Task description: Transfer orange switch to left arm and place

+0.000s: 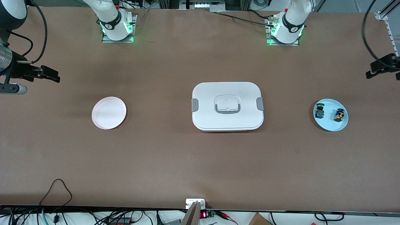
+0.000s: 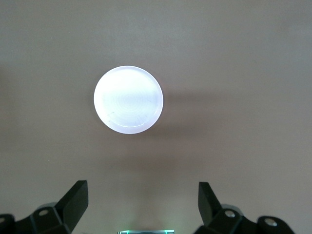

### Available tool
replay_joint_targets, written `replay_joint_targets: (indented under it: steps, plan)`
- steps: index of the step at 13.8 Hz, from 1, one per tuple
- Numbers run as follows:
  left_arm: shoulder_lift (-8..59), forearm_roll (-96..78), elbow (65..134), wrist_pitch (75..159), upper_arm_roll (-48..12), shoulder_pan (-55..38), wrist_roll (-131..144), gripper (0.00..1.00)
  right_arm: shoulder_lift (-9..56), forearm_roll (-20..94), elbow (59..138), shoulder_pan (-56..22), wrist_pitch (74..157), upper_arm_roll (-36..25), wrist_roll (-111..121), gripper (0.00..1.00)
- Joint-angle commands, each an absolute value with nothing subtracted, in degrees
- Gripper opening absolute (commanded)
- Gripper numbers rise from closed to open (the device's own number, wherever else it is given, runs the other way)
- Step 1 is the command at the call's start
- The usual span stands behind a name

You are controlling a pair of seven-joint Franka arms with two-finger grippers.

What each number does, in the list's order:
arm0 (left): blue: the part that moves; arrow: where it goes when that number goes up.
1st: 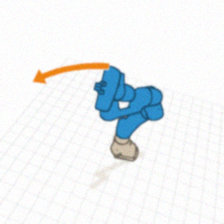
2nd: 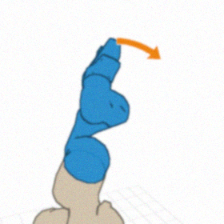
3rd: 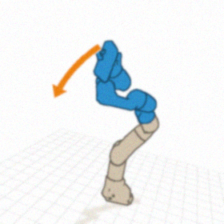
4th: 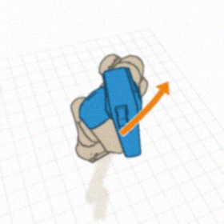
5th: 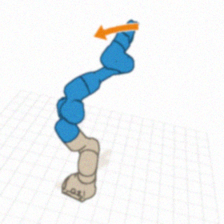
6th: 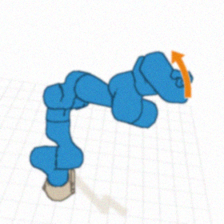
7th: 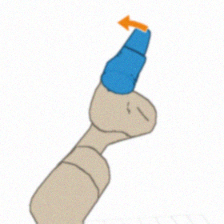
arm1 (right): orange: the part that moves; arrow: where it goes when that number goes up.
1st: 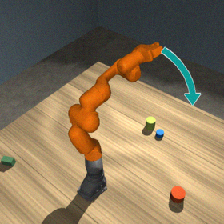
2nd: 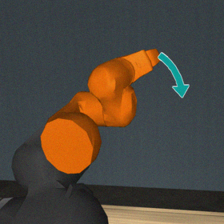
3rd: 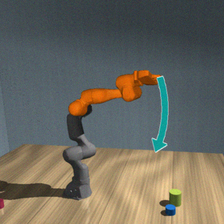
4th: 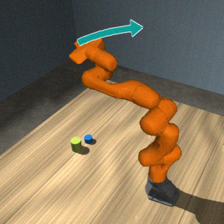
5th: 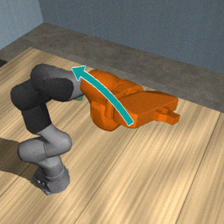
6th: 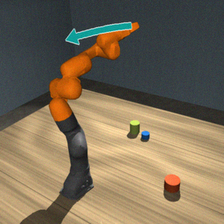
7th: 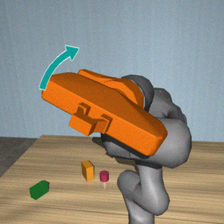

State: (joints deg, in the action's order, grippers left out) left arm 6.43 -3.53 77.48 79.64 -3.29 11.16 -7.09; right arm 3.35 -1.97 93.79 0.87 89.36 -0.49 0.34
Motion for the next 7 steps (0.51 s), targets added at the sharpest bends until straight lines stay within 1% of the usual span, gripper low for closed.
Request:
replay_joint_targets:
  steps: [1, 5, 7]
  plan:
    - [2.12, -4.49, 86.1, 84.35, 1.05, 6.08, -6.95, 1.0, 2.55, -1.23, 94.48, 2.02, 89.56, 0.44, 1.14, 1.0]
    - [-2.36, 1.92, 95.52, 91.74, 1.14, 2.82, -6.07, 1.0, 2.46, -1.06, 94.74, 1.93, 90.52, 0.44, 0.79, 1.0]
    - [-2.81, 2.64, 97.64, 93.51, 1.05, 2.64, -5.27, 1.0, 1.5, -0.97, 96.06, 2.02, 91.58, 0.35, 0.7, 1.0]
